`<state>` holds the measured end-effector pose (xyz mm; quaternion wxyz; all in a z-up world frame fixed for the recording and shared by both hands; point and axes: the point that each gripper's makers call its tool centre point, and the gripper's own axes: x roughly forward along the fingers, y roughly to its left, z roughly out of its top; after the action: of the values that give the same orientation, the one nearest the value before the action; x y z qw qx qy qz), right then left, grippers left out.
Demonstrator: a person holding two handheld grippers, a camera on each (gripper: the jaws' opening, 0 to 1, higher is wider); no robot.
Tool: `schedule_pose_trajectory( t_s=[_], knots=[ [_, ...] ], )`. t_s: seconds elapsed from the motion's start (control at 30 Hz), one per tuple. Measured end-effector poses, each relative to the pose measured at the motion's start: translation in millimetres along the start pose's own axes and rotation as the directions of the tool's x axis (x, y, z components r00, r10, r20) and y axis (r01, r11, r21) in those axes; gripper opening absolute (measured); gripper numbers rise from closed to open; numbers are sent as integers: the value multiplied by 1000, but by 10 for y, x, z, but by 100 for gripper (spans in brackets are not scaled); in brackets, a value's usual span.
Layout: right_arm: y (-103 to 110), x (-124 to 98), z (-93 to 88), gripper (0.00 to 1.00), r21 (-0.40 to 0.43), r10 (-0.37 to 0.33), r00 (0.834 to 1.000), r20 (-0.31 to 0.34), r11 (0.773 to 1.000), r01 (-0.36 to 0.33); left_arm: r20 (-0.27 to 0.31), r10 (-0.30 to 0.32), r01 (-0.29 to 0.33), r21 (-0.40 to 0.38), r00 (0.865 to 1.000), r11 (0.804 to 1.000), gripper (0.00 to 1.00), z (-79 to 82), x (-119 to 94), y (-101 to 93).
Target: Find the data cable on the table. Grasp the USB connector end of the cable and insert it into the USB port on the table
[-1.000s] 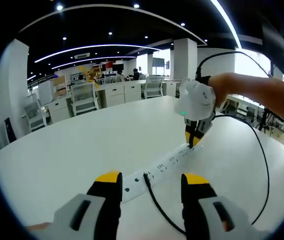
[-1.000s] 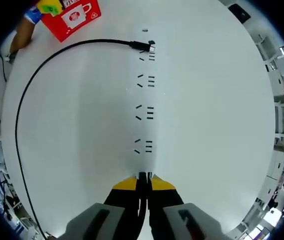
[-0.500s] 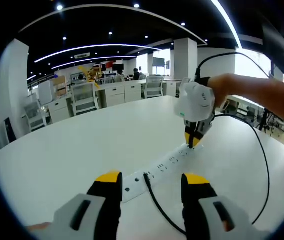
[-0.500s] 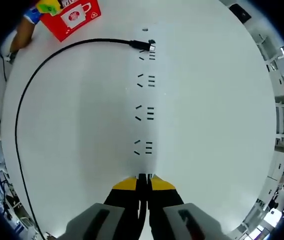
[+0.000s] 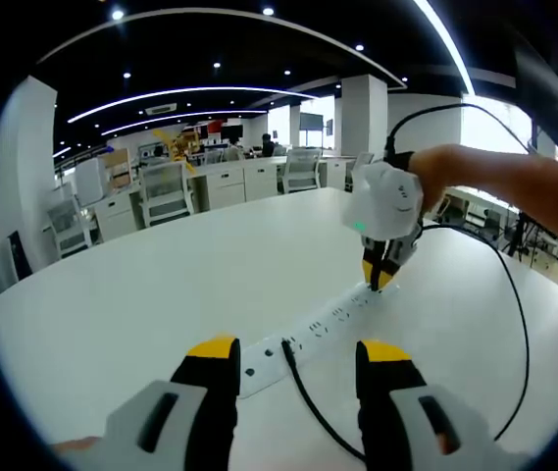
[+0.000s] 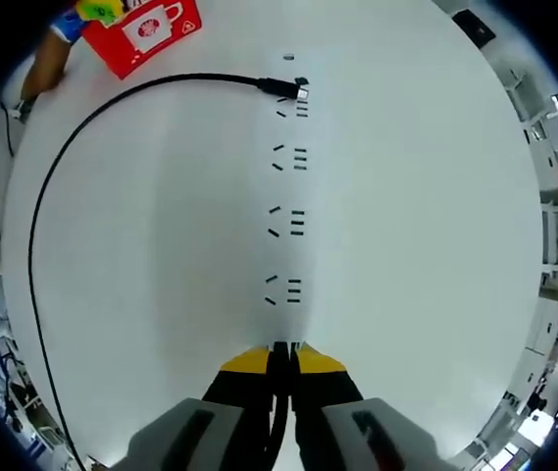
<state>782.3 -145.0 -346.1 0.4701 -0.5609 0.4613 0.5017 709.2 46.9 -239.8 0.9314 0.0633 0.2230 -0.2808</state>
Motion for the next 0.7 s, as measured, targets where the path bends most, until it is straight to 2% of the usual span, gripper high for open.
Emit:
schedule_pose_trajectory(
  t_s=[0.3, 0.47, 0.5, 0.53, 0.57, 0.63, 0.7],
  knots=[
    [6, -5, -2, 10, -7, -5, 1000, -4, 1000, 5, 2, 0, 0, 0, 1000, 1000, 47, 8, 1, -5],
    [15, -2, 4, 12, -5, -15, 1000, 18, 1000, 15, 3, 0, 0, 0, 1000, 1000, 47, 13, 3, -10],
    [13, -1, 9, 18, -7, -18, 1000, 25, 1000, 18, 3, 0, 0, -1, 1000, 1000, 47, 14, 5, -9],
    [1, 5, 36, 31, -6, -20, 999, 46, 1000, 20, 3, 0, 0, -1, 1000, 1000, 47, 15, 6, -10],
    [19, 11, 60, 39, -3, -10, 998, 66, 1000, 10, 3, 0, 0, -1, 1000, 1000, 47, 15, 6, -12],
    [55, 10, 78, 48, -13, 6, 997, 76, 1000, -5, 3, 0, 0, -1, 1000, 1000, 47, 15, 8, -14],
    [58, 10, 81, 52, -13, 9, 997, 73, 1000, -8, 3, 0, 0, -1, 1000, 1000, 47, 16, 9, -15]
  ],
)
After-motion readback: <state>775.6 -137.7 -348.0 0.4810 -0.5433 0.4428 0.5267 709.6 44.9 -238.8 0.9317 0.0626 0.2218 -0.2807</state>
